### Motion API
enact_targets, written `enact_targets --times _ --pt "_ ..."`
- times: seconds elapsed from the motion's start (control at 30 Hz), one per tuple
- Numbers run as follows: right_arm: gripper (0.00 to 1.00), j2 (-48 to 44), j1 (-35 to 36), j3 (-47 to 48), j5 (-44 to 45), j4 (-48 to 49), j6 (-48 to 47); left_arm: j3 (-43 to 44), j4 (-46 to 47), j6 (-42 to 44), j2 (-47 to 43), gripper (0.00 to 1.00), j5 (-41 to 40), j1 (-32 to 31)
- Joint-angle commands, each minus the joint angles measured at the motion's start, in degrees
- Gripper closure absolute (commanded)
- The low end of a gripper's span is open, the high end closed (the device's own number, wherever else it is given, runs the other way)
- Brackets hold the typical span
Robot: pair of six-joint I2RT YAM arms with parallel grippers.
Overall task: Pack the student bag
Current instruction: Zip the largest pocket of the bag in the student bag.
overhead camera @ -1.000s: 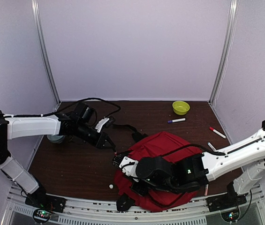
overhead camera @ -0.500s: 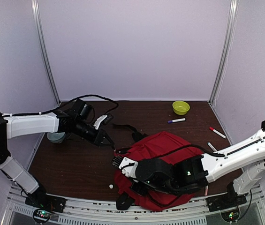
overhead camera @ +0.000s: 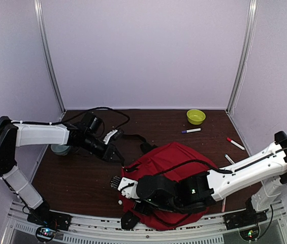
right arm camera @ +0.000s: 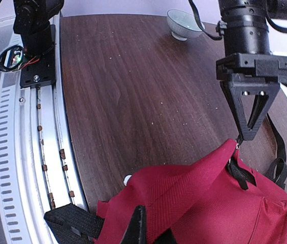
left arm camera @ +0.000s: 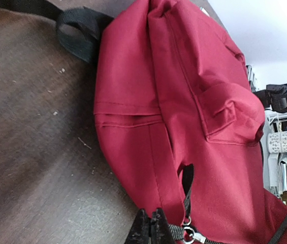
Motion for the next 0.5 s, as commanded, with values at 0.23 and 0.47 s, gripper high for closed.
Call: enact_targets --times 0.23,0.47 --pt "1.0 -2.2 9.3 6.1 -16.2 6.6 -6.7 7.1 9.2 -0.4 9.1 1.0 -25.5 1.0" --pt "1.0 -0.8 9.1 6.2 -6.8 4.2 -3.9 1.4 11.0 1.7 -0.9 1.0 -21.9 0.8"
